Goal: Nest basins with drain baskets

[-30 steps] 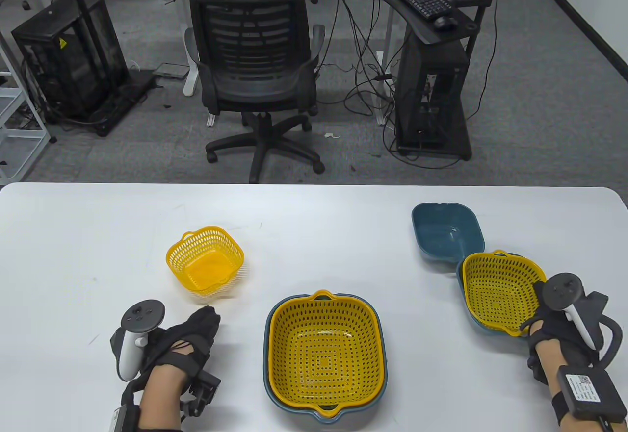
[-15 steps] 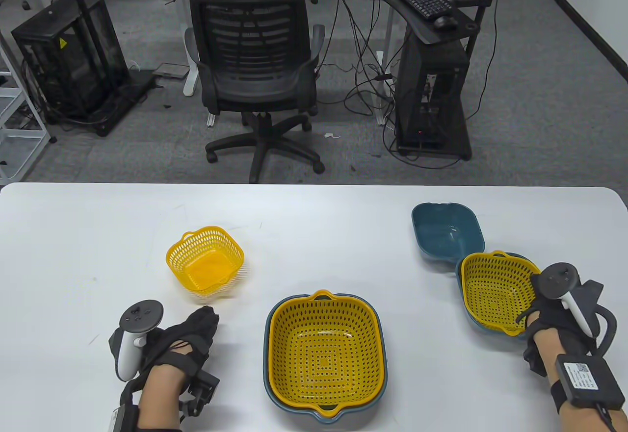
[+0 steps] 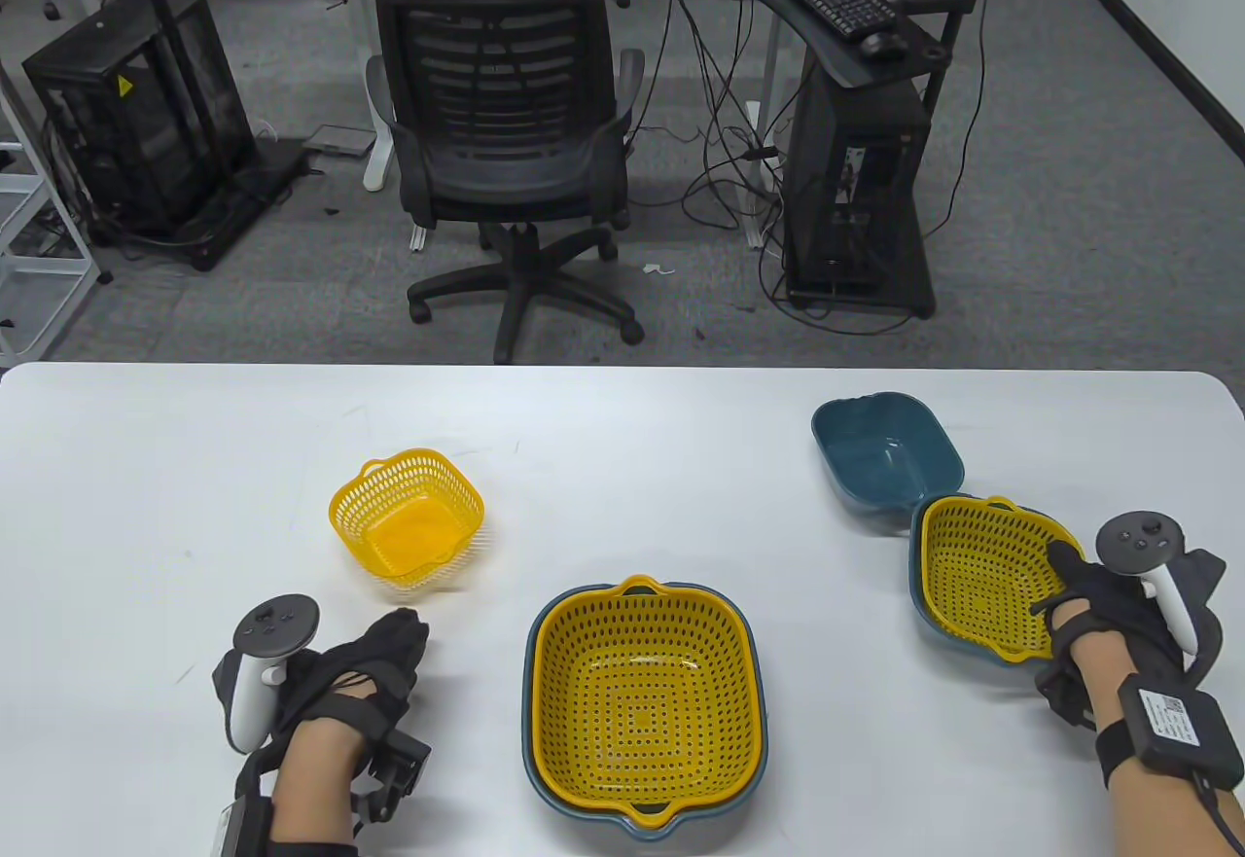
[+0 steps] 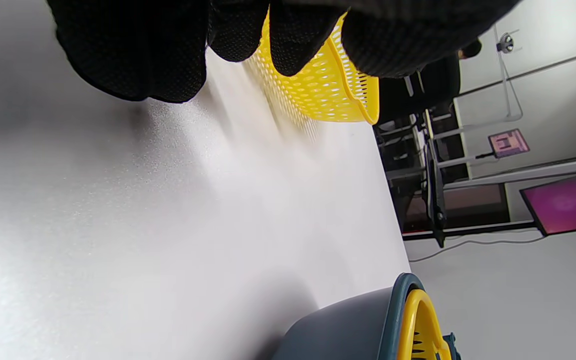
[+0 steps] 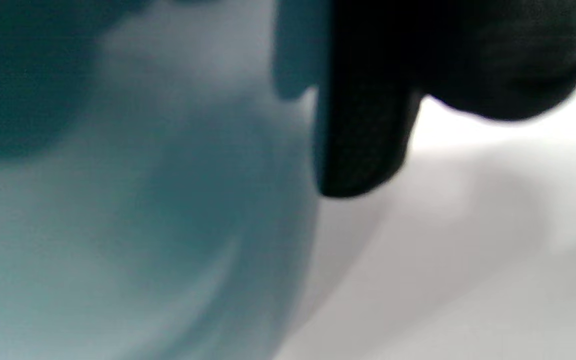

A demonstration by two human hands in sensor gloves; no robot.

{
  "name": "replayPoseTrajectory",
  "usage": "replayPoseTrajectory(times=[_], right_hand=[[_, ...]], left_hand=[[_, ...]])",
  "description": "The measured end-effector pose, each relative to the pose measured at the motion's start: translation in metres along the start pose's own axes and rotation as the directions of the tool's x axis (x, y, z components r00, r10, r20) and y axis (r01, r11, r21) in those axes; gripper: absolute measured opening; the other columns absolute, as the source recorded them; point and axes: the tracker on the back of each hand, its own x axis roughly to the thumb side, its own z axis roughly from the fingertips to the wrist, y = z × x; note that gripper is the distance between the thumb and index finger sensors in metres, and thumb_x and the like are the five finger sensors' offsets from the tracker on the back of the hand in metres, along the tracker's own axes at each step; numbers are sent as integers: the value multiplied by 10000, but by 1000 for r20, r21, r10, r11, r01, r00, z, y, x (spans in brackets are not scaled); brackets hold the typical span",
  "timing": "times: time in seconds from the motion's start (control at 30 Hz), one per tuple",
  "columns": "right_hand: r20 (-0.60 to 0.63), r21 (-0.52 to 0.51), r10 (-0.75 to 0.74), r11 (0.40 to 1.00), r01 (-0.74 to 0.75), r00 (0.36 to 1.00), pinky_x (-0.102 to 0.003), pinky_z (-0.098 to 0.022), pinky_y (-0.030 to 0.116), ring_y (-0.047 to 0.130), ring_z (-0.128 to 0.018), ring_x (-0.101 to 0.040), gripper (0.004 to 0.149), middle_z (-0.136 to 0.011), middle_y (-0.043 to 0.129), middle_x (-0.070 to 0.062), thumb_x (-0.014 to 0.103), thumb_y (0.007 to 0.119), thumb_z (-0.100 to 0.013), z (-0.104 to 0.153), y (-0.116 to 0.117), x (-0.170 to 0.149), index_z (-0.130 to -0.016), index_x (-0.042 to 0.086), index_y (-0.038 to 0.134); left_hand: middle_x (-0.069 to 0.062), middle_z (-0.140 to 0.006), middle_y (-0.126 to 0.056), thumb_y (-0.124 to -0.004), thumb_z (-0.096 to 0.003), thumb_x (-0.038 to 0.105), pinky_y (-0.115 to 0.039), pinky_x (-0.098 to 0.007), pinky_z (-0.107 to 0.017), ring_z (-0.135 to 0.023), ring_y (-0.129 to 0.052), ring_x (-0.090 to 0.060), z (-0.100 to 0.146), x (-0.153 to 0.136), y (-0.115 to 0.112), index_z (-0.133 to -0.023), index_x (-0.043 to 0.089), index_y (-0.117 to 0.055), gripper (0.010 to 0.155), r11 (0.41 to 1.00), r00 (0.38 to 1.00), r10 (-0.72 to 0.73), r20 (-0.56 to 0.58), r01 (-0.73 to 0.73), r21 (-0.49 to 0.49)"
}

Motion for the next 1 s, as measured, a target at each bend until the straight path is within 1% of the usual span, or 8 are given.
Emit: replayPoseTrajectory(times=[0.13,0.37,0.47,0.63,0.7,0.8,0.87,1.0], right_hand=[[36,7,-15,1000,15,999,-393,-136,879,1032,-308,-312,584,-1019,710,-82,146,860,-399,13,-3,5,-945,257,686],[94,-12,-23,1000,24,995,-368,-83,874,1033,-236,-285,590,-1027,662,-139,148,847,-387,48,-16,23,-952,195,680],[137,-2,-82,997,83,987,-366,-73,872,1032,-220,-286,587,-1025,650,-161,146,842,-388,68,-24,36,-951,172,677],[203,37,-226,974,223,953,-382,-107,858,1005,-259,-309,599,-1037,550,-240,146,777,-423,119,-32,77,-990,100,591],[262,75,-269,963,259,927,-401,-127,848,991,-277,-335,598,-1045,523,-245,141,769,-431,142,-28,101,-996,90,579],[382,128,-258,966,226,887,-412,-159,847,985,-317,-343,609,-1061,482,-243,151,755,-442,182,-12,145,-1010,88,543],[432,159,-236,970,184,870,-427,-200,840,968,-367,-359,635,-1075,427,-250,159,744,-452,209,5,172,-1028,86,487],[519,153,-107,988,31,848,-474,-295,815,918,-493,-399,652,-1092,391,-237,155,740,-457,252,53,218,-1040,98,453]], left_hand=[[-192,-1149,-449,-691,-526,464,-734,-559,-622,-946,-742,-506,0,2,0,-1123,181,-546,676,1000,1000,-2,7,2,-3],[-191,-1149,-448,-691,-526,463,-735,-559,-621,-950,-739,-505,3,5,0,-1122,180,-546,675,1000,999,1,33,-1,-7],[-191,-1149,-448,-691,-527,462,-734,-560,-621,-947,-741,-504,5,6,1,-1122,181,-545,674,1000,999,11,44,-11,-3],[-189,-1149,-449,-691,-526,462,-735,-560,-620,-947,-741,-507,9,7,4,-1121,181,-547,674,1000,998,28,64,-28,1],[-191,-1150,-447,-691,-527,462,-735,-561,-620,-947,-740,-508,10,6,5,-1122,180,-546,674,999,997,39,66,-40,5],[-190,-1149,-448,-691,-526,462,-734,-561,-621,-947,-740,-507,11,3,9,-1121,181,-548,673,998,996,59,65,-61,16],[-189,-1149,-448,-691,-526,463,-735,-560,-620,-946,-741,-508,12,1,12,-1122,181,-546,676,997,995,73,64,-75,23],[-189,-1148,-459,-692,-525,462,-738,-559,-618,-946,-745,-505,13,-3,19,-1120,181,-551,673,993,993,103,59,-106,47]])
